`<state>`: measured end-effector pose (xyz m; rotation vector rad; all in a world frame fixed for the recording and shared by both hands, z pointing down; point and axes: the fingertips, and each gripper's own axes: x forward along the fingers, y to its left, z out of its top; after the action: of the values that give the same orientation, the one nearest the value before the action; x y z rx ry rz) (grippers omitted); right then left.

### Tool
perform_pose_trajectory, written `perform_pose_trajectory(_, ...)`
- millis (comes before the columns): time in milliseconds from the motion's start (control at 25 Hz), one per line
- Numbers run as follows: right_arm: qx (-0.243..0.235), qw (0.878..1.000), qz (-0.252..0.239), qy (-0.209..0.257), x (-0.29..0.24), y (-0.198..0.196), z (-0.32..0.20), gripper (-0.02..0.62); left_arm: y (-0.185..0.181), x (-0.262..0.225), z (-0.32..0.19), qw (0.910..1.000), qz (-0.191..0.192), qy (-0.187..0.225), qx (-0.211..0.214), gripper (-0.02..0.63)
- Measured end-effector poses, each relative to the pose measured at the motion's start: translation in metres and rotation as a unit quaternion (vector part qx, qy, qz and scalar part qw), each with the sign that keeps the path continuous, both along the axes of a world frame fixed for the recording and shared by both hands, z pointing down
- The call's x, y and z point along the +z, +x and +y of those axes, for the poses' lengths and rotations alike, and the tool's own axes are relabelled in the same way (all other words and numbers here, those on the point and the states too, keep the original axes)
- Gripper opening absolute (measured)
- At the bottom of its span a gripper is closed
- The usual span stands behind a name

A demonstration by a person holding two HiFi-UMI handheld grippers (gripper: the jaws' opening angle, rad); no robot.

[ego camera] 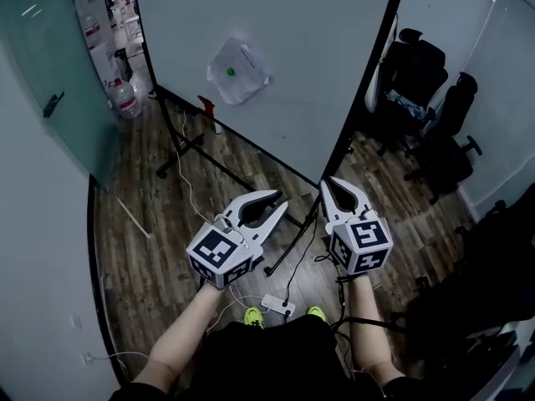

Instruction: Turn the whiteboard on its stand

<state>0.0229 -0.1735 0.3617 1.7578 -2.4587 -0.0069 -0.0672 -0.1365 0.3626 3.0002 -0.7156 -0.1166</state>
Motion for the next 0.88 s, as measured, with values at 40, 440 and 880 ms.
perform_pose_trajectory(40,-0.002,1.000,0.002,-0.002,0.001,-0.002,0.003,0.014,-0.002,-0.001,0.001,1.0000,-0.001,-0.001,-0.004,0.052)
perform_pose_trajectory(440,-0.051,0.999,-0.006,-0.017,0.011,0.010,0.043,0.011,0.034,-0.003,0.034,0.9999,0.003,-0.004,-0.016,0.052)
perform_pose_trajectory(880,-0.107,0.993,-0.027,-0.034,0.024,0.055,0.088,0.011,0.088,0.007,0.077,0.9984,0.004,-0.016,-0.054,0.046)
